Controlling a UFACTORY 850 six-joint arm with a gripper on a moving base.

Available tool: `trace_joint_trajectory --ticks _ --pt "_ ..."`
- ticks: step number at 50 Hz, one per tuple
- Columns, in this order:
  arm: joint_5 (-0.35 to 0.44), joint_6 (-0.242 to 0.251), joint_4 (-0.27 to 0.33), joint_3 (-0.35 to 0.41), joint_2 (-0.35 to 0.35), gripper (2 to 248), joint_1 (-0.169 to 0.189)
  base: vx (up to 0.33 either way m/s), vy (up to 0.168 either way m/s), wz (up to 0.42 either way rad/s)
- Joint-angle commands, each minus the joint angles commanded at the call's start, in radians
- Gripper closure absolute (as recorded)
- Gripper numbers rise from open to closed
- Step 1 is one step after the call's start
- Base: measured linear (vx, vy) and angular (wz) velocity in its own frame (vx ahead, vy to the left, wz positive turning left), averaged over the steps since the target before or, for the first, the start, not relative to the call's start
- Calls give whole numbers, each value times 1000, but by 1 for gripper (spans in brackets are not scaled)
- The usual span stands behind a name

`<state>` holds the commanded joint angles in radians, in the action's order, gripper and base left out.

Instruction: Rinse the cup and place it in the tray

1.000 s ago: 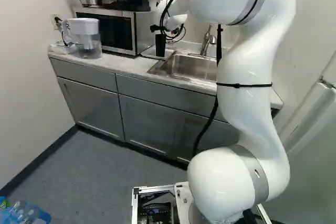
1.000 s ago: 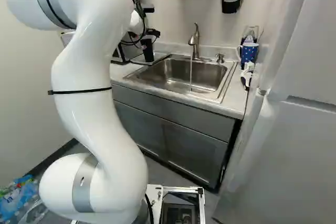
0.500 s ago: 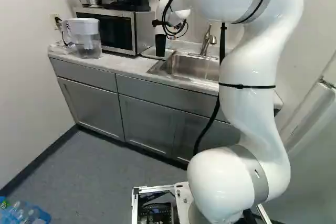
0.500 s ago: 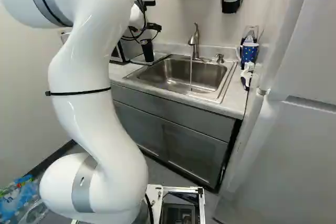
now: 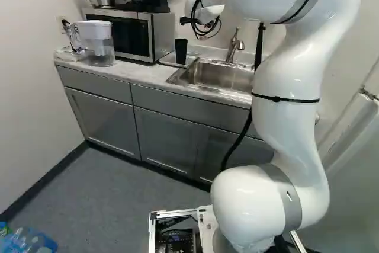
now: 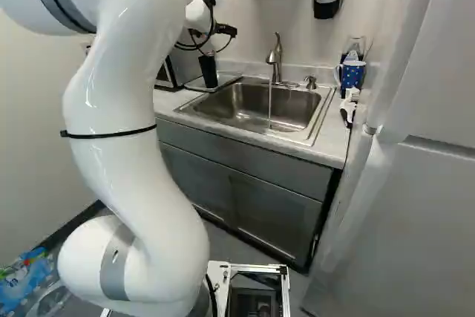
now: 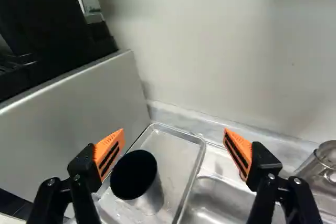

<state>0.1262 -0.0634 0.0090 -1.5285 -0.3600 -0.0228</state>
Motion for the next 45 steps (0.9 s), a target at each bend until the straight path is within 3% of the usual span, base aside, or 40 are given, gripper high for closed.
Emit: trace_joint_trajectory --ticks 45 --pt "-20 0 8 24 68 3 111 0 0 0"
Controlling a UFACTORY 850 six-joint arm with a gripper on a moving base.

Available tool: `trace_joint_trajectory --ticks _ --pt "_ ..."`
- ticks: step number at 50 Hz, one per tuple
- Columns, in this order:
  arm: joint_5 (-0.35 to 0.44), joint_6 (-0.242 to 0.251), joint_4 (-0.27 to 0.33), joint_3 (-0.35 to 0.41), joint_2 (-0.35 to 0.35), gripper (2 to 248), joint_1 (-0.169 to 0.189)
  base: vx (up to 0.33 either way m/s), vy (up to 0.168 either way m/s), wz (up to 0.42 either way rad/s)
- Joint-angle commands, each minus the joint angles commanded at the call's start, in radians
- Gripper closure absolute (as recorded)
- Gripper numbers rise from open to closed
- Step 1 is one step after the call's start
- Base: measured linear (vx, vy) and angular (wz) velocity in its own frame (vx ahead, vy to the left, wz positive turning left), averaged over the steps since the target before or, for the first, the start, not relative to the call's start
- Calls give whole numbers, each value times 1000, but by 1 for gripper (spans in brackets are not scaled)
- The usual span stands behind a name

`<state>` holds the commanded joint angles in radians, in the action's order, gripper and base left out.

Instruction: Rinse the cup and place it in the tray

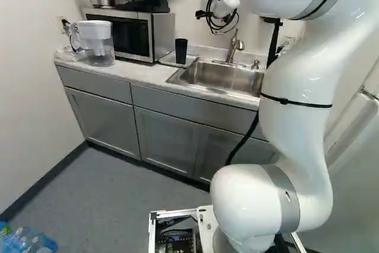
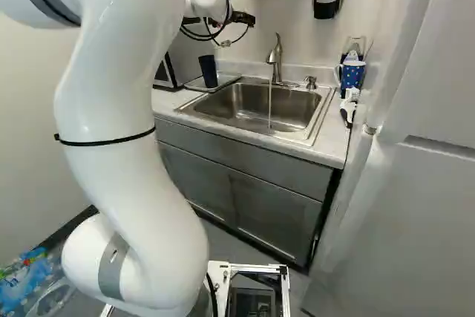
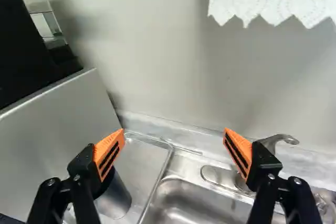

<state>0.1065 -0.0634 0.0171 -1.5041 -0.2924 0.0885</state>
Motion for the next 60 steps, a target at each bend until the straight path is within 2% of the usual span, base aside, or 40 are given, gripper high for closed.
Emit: trace_joint_trajectory --ticks 18,60 --pt "0 0 0 -10 -9 3 42 0 0 0" --pt "0 0 0 -138 -118 3 102 0 0 0"
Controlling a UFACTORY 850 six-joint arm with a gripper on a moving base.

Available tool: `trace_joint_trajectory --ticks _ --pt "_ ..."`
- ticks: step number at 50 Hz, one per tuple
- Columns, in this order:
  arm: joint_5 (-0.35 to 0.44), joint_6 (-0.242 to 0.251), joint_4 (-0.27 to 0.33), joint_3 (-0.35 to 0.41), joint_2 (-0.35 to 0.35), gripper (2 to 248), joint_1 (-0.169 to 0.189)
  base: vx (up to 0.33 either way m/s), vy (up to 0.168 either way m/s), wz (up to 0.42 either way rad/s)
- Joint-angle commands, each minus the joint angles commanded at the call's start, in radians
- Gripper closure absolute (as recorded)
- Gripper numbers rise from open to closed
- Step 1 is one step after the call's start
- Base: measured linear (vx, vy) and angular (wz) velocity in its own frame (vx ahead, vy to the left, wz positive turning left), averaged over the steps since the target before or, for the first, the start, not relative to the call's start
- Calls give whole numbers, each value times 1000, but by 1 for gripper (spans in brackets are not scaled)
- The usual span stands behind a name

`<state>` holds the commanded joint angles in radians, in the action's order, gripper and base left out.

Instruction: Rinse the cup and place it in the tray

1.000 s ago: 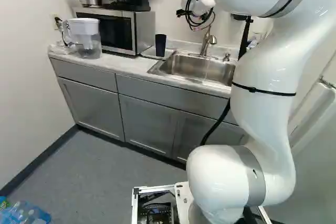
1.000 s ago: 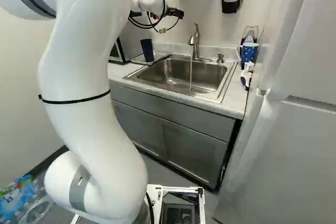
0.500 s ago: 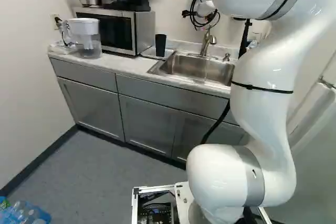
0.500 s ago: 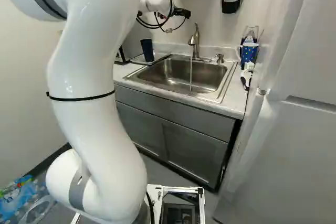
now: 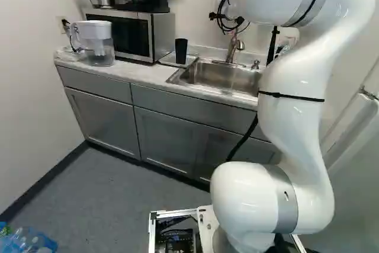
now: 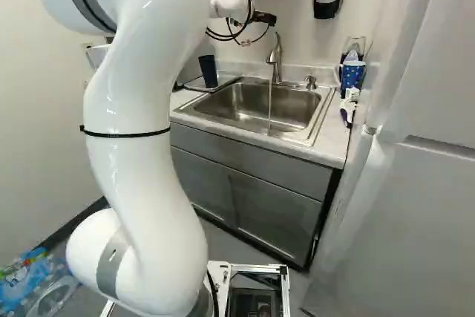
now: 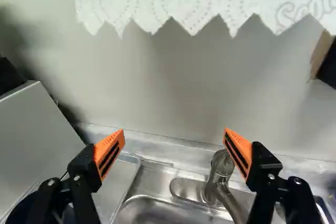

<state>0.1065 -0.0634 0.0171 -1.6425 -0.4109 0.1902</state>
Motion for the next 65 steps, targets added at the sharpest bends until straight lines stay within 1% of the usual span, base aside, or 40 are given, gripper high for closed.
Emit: trace_joint_trajectory --ticks 11,29,46,65 --pt "0 0 0 -27 -23 3 13 0 0 0" --pt "0 0 0 -51 -43 3 22 0 0 0" --pt "0 0 0 -95 -78 3 22 0 0 0" --pt "-21 0 0 -101 -84 3 21 0 0 0"
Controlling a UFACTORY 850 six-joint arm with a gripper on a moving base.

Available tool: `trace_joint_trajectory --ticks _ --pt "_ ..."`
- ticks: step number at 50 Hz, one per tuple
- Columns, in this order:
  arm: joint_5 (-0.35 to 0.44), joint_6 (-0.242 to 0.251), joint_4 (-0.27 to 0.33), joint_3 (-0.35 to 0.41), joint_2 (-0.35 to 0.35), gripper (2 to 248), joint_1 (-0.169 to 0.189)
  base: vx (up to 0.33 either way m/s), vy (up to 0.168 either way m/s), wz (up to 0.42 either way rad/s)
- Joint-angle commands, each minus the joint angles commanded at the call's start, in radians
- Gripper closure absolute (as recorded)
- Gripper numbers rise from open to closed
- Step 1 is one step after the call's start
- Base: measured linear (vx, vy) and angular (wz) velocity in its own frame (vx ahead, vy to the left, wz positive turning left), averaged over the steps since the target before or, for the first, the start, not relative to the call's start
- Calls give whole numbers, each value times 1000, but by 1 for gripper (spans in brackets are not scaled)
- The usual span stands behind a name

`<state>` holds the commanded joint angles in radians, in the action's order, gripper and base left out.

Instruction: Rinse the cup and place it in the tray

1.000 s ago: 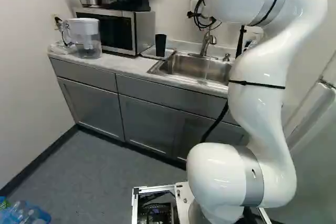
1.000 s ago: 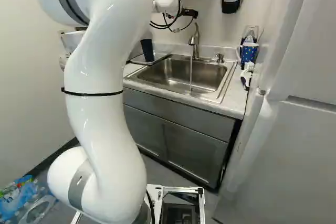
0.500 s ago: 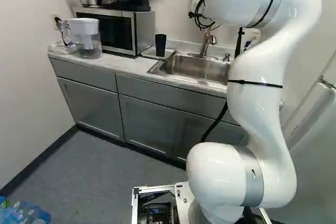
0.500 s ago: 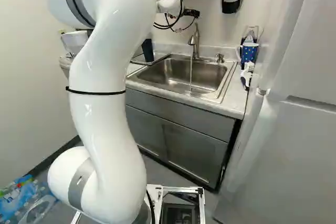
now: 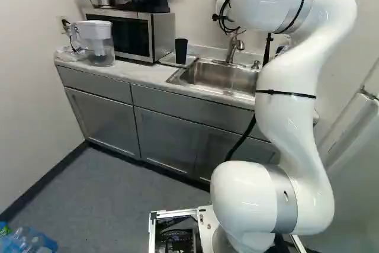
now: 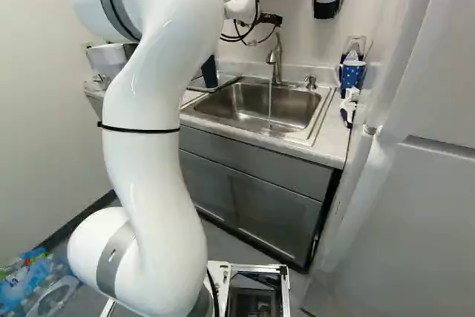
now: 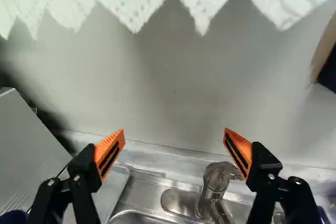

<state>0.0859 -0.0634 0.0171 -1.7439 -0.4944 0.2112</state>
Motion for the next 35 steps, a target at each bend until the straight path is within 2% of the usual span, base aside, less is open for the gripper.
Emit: trace_joint_trajectory --ticks 35 --pt "-88 0 0 0 0 3 0 0 0 0"
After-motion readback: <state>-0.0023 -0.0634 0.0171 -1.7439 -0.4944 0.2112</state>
